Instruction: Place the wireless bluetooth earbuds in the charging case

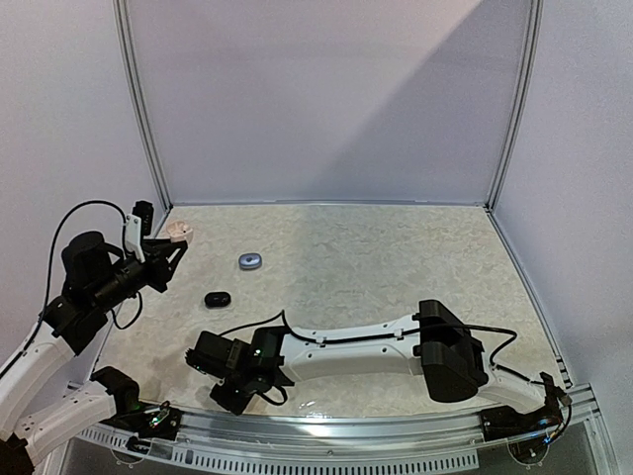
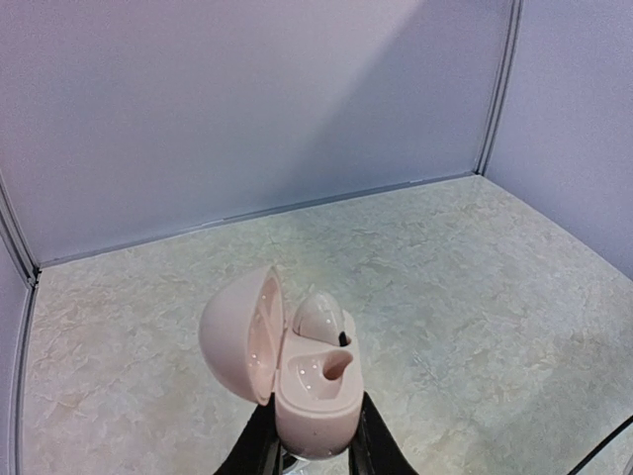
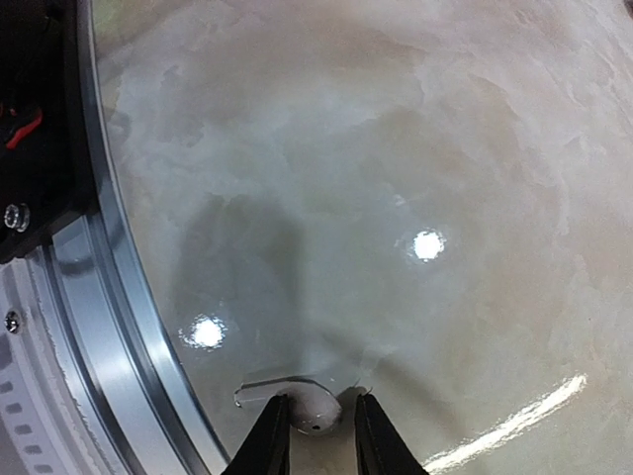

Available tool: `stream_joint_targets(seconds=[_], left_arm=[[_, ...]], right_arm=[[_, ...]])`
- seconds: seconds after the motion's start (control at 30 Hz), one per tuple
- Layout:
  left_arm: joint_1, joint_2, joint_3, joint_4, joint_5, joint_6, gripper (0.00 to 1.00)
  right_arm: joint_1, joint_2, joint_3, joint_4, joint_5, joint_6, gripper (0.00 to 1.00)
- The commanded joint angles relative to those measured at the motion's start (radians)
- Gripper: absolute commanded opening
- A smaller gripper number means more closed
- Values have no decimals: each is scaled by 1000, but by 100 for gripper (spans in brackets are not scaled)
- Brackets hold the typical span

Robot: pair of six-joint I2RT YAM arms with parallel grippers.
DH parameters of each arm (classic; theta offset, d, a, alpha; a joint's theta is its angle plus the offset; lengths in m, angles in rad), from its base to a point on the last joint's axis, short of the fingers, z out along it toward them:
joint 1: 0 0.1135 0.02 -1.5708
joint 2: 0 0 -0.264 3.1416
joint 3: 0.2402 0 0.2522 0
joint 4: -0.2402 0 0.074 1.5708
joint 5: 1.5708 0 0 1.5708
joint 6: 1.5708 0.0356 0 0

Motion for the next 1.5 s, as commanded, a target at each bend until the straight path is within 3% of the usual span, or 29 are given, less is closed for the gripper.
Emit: stream_joint_targets(seconds=[0.0,0.8,1.07,1.27,1.47], left_arm=[[13,-9,-11,-13,13,10,0],[13,-26,-10,-32,18,16,0],[12,-31,-9,-36,12,16,0],[14,-25,-12,-29,13,17,0],[13,-13,-14,-19,16,16,0]], right_arm=[[5,8,-21,-51,76,-42,23],[-80,-145,-224,-235,354,-41,39],[-78,-204,-155,-133,245,49,40],[-72,-137,-66,-54,116,208,57],[-58,-42,-2,-52,75,264,61]])
